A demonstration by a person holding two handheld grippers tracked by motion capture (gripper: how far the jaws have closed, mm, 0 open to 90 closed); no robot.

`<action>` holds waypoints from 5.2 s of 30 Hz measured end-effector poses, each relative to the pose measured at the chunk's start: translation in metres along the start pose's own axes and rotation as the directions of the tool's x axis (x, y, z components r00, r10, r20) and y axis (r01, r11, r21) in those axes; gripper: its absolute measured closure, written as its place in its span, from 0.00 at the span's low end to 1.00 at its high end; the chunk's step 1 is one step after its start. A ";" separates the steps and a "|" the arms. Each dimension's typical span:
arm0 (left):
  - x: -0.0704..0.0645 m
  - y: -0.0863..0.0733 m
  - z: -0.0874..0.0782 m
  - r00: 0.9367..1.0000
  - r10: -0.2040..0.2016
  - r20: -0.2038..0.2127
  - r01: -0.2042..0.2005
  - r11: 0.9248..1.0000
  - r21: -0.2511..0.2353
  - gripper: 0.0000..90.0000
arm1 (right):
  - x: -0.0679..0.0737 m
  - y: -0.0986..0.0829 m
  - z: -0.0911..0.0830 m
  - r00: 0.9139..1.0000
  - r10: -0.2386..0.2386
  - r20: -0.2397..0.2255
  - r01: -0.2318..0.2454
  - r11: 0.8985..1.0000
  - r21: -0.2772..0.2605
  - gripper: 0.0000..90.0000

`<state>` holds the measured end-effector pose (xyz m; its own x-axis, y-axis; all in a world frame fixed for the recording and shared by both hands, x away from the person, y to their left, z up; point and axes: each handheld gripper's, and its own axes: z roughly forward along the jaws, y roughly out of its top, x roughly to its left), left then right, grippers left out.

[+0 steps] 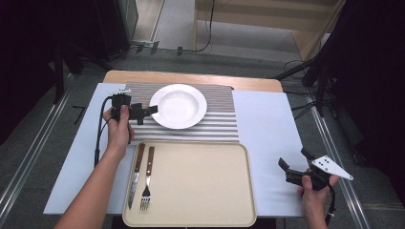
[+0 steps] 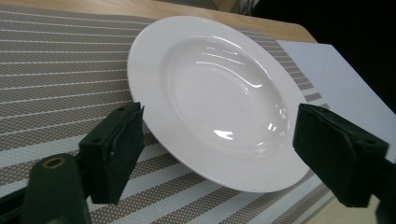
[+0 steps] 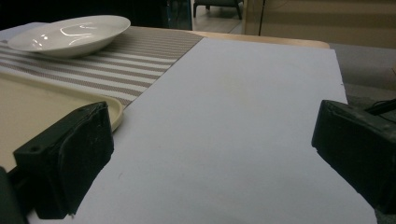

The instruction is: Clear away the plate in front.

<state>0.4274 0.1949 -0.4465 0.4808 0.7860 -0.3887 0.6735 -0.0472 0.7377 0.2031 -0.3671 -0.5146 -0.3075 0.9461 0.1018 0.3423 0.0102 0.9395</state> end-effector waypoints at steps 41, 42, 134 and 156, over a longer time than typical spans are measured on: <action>0.029 0.017 0.052 0.999 -0.023 0.022 0.022 0.998 0.066 0.05 | 0.002 0.000 0.002 1.000 -0.016 -0.007 0.016 1.000 0.010 0.00; 0.029 0.017 0.052 0.999 -0.023 0.022 0.022 0.998 0.066 0.06 | 0.002 0.000 0.002 1.000 -0.016 -0.007 0.016 1.000 0.010 0.00; 0.012 0.031 0.079 0.973 -0.228 0.018 0.224 0.966 0.127 0.91 | 0.001 0.000 0.004 1.000 -0.015 -0.004 0.015 1.000 0.013 0.00; 0.007 0.037 0.061 0.963 -0.245 0.109 0.235 0.967 0.102 0.91 | 0.001 0.000 0.003 1.000 -0.021 -0.006 0.021 1.000 0.005 0.00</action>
<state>0.4899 0.1605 -0.4555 0.3590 0.7017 -0.6154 0.8214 0.0756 0.5654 0.2056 -0.3649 -0.5157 -0.3200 0.9437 0.0843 0.3401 0.0313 0.9399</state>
